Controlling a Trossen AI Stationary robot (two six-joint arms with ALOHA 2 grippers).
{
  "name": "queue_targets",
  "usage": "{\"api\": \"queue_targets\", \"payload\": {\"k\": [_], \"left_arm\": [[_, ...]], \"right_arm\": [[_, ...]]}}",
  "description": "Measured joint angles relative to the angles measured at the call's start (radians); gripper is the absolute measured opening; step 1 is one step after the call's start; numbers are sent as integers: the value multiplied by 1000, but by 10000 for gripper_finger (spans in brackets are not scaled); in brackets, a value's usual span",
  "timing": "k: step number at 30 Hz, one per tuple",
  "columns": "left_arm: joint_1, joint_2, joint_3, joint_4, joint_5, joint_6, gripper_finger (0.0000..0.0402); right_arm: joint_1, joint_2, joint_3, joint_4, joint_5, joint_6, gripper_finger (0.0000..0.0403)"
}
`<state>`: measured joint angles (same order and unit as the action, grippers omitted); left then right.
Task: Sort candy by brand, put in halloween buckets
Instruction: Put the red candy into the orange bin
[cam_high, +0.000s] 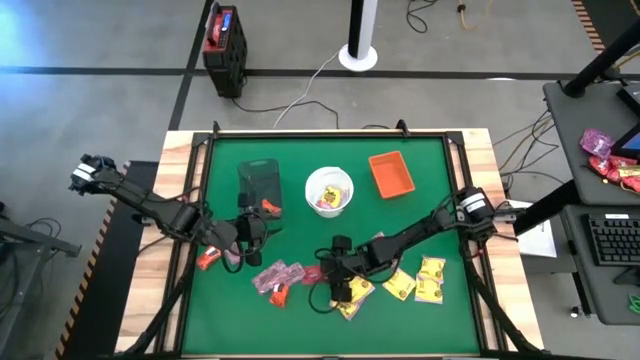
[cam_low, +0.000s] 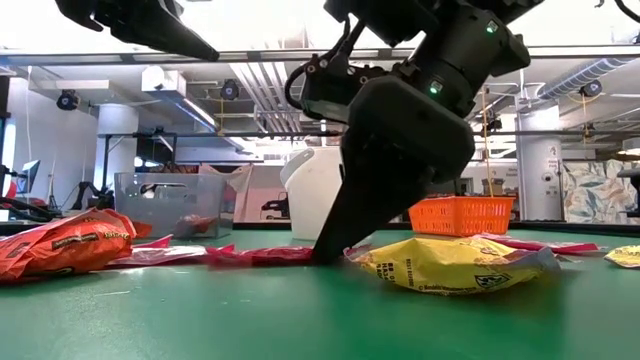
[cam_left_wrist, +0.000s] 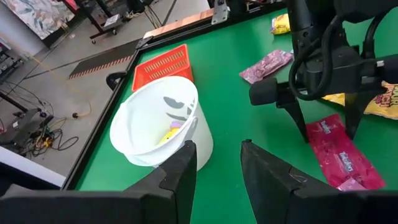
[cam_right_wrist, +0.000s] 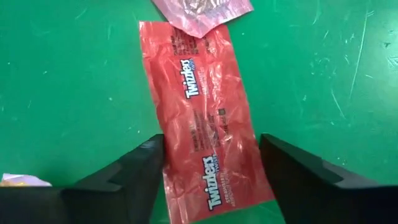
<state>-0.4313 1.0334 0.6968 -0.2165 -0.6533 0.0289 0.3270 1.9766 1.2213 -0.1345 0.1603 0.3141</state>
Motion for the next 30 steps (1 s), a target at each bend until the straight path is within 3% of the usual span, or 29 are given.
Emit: {"api": "queue_targets", "payload": {"k": [9, 17, 26, 30], "left_arm": [[0, 17, 0, 0, 1, -27, 110], [0, 46, 0, -1, 1, -31, 110], [0, 55, 0, 1, 0, -31, 110], [0, 54, 0, 0, -16, -31, 110]], "right_arm": [[0, -9, -2, -3, -14, -23, 128], [0, -32, -5, -20, -31, -38, 54], [0, -169, -6, -131, -54, -33, 18], [-1, -262, -6, -233, 38, -8, 18]]}}
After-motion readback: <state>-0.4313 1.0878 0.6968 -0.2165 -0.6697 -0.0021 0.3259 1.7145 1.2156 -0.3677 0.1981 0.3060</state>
